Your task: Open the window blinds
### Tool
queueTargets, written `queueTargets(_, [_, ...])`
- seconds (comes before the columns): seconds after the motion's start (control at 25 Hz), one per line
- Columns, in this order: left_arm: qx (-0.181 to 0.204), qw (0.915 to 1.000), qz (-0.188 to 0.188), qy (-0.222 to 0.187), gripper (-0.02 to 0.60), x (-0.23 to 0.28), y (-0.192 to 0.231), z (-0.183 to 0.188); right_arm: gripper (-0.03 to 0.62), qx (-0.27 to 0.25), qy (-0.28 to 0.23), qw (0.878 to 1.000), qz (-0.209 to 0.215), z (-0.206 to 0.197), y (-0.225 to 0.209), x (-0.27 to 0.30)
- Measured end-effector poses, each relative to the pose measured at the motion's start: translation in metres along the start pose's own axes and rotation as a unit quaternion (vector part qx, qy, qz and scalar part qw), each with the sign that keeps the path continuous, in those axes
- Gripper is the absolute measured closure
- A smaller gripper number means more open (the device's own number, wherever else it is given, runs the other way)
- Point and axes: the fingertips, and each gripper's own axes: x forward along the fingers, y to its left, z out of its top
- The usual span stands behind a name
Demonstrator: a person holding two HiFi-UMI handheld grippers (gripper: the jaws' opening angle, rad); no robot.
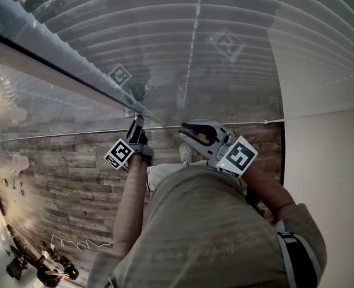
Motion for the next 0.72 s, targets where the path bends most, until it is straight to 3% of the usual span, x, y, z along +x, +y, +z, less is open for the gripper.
queueTargets(0.12, [-0.083, 0.9953, -0.047, -0.018, 0.448, -0.003, 0.003, -0.005, 0.539, -0.001, 0.006, 1.0, -0.001, -0.009, 0.006, -0.005])
queueTargets(0.32, [-0.169, 0.9811, -0.09, -0.026, 0.448, -0.008, 0.0, -0.009, 0.539, -0.002, -0.008, 1.0, -0.001, 0.0, 0.018, -0.009])
queueTargets(0.4, [-0.175, 0.9791, -0.101, -0.025, 0.448, -0.01, 0.0, -0.005, 0.539, -0.005, -0.013, 1.0, 0.0, 0.006, 0.022, -0.005])
queueTargets(0.44, [-0.159, 0.9822, -0.096, -0.023, 0.448, -0.012, 0.002, -0.005, 0.539, -0.005, -0.014, 1.0, -0.001, 0.007, 0.024, -0.004])
queueTargets(0.52, [-0.076, 0.9952, -0.062, -0.007, 0.445, -0.018, 0.005, -0.008, 0.539, -0.009, -0.012, 1.0, 0.0, 0.005, 0.027, -0.005])
queueTargets(0.56, [-0.005, 0.9994, -0.032, 0.008, 0.43, -0.02, 0.006, -0.01, 0.539, -0.012, -0.011, 1.0, 0.002, 0.005, 0.027, -0.006])
queueTargets(0.6, [0.079, 0.9966, 0.003, 0.025, 0.417, -0.024, 0.007, -0.011, 0.539, -0.013, -0.012, 1.0, 0.004, 0.006, 0.028, -0.007])
queueTargets(0.64, [0.169, 0.984, 0.04, 0.041, 0.414, -0.029, 0.007, -0.012, 0.539, -0.014, -0.014, 1.0, 0.005, 0.01, 0.031, -0.008])
queueTargets(0.68, [0.255, 0.9625, 0.074, 0.053, 0.413, -0.034, 0.006, -0.012, 0.539, -0.014, -0.017, 1.0, 0.006, 0.013, 0.036, -0.009])
queueTargets(0.72, [0.332, 0.9357, 0.103, 0.062, 0.413, -0.037, 0.005, -0.013, 0.539, -0.013, -0.02, 1.0, 0.007, 0.015, 0.039, -0.01])
